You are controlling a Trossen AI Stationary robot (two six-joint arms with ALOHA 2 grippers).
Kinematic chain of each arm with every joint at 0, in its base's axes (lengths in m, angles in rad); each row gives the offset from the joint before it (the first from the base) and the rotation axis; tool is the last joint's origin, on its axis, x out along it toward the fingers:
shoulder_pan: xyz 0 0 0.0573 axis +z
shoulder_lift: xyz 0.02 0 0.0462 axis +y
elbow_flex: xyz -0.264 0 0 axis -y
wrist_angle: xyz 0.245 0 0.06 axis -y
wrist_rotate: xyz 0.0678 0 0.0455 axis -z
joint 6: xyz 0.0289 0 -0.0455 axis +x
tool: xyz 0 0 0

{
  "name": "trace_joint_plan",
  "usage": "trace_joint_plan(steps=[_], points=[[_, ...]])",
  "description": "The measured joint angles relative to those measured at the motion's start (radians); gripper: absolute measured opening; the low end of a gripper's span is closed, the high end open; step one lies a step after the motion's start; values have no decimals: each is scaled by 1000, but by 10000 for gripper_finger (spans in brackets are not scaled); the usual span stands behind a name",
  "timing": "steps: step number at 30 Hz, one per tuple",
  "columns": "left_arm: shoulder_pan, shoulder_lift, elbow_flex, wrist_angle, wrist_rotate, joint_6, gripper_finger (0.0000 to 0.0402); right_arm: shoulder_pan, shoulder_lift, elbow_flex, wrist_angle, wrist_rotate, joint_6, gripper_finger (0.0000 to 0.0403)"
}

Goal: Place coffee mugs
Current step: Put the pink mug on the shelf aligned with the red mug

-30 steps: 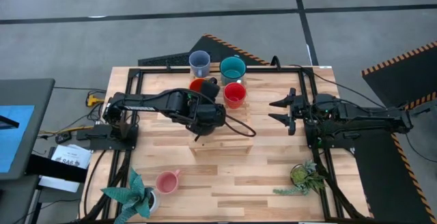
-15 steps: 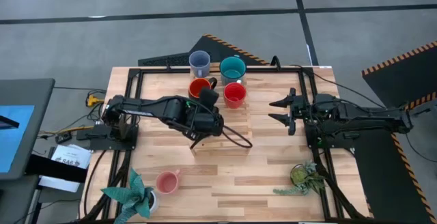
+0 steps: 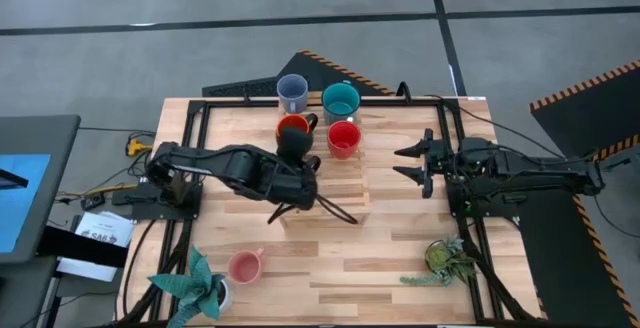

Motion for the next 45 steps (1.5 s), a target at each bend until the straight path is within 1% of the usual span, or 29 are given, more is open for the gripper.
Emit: trace_joint_plan(steps=[2, 5, 7, 9, 11, 14, 16, 17, 18, 20, 23, 25, 28, 30, 33, 35, 37, 39, 41, 45], points=[[-15, -3, 42, -1, 16, -40, 119, 0, 0, 0, -2, 0, 0, 244], [-41, -13, 117, -3, 82, -87, 119, 0, 0, 0, -1, 0, 0, 244], [-66, -63, 97, 25, 114, -132, 119, 0, 0, 0, -1, 0, 0, 244], [-84, -100, 86, 14, 172, -194, 119, 0, 0, 0, -2, 0, 0, 244], [-103, -131, 84, -4, 261, -310, 119, 0, 6, 0, -1, 0, 0, 244], [-129, -177, 81, 0, 431, -489, 119, 0, 13, 0, 0, 0, 0, 244], [-151, -203, 63, -2, 532, -552, 119, 0, 13, 0, 1, 0, 0, 244], [-165, -213, 48, -1, 567, -576, 119, 0, 16, 0, 2, 0, 0, 244], [-182, -222, 25, 1, 582, -598, 119, 0, 20, 0, 3, 0, 0, 244], [-215, -235, -39, -1, 575, -627, 119, 0, 25, 0, 3, 0, 0, 244], [-266, -265, -186, 0, 533, -670, 119, 0, 26, 0, 2, 0, 0, 244], [-293, -285, -317, 30, 514, -696, 119, 0, 25, 0, 4, 0, 0, 244], [-323, -321, -542, 154, 518, -735, 119, 0, 25, 0, 2, 0, 0, 244], [-333, -351, -693, 281, 580, -759, 119, 0, 25, 0, 3, 0, 0, 244], [-335, -379, -900, 527, 777, -804, 119, 0, 25, 0, 3, 0, 1, 244], [-335, -387, -1003, 660, 886, -844, 119, 0, 25, 0, 3, 0, 1, 244], [-336, -389, -1069, 732, 922, -896, 119, 0, 25, 0, 3, 0, 1, 244], [-335, -389, -1108, 740, 921, -939, 119, 0, 25, 0, 3, 0, 1, 244], [-334, -389, -1128, 737, 907, -950, 119, 0, 25, 0, 3, 0, 1, 244], [-336, -388, -1132, 757, 878, -935, 119, 0, 25, 0, 4, 0, 1, 244]])
